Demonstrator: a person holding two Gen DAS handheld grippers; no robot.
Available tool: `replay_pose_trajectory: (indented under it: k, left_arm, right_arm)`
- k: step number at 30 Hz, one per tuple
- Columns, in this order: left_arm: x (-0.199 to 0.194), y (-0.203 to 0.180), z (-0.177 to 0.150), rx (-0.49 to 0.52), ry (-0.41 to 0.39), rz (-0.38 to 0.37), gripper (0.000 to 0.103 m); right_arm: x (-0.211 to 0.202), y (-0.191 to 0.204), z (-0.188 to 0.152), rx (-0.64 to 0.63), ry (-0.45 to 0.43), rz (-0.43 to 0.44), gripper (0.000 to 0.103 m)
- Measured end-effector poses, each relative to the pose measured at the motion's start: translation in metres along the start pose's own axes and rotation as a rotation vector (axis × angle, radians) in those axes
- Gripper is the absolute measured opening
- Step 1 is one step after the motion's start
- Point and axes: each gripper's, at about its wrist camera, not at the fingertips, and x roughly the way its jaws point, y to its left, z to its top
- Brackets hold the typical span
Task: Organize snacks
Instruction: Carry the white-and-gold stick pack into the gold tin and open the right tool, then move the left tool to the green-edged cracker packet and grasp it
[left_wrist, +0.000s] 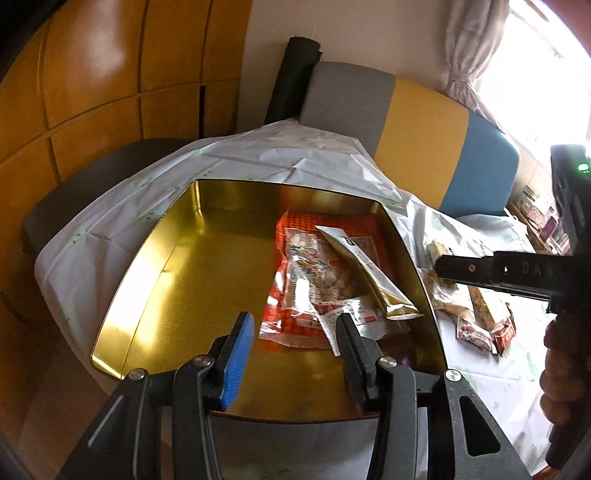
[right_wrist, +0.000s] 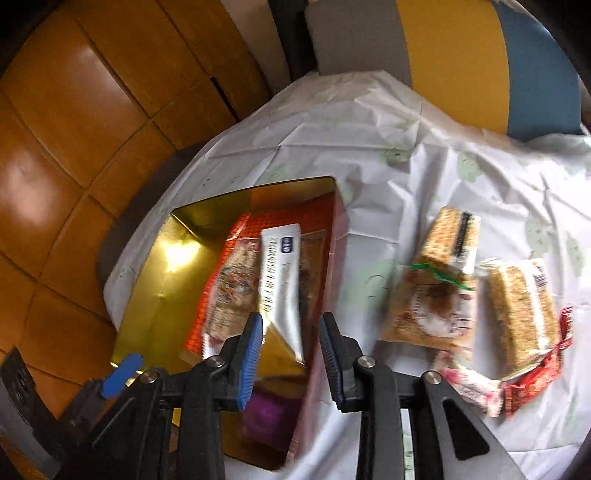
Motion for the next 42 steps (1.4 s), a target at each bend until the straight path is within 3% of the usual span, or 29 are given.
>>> replay_pose_trajectory:
  k: [9, 26, 33, 38, 42]
  left_arm:
    - [-0.006, -0.021, -0.003, 0.063, -0.001, -0.03, 0.047]
    - [-0.012, -0.071, -0.007, 0.209, 0.007, -0.057, 0.049]
    - [-0.012, -0.105, -0.008, 0.299, 0.014, -0.088, 0.052]
    - [-0.009, -0.131, -0.006, 0.347, 0.033, -0.149, 0.052]
    - [0.003, -0.146, 0.001, 0.33, 0.098, -0.213, 0.052]
  right_arm:
    - [-0.03, -0.044, -0.016, -0.025, -0.061, -0.121, 0.032]
    - [-0.102, -0.212, -0.045, 0.13, -0.074, -0.484, 0.032]
    - [-0.108, -0.277, -0.063, 0.353, -0.047, -0.557, 0.032]
    - [-0.099, -0.283, -0.062, 0.388, 0.009, -0.553, 0.032]
    - [-0.097, -0.281, -0.064, 0.386, 0.023, -0.544, 0.032]
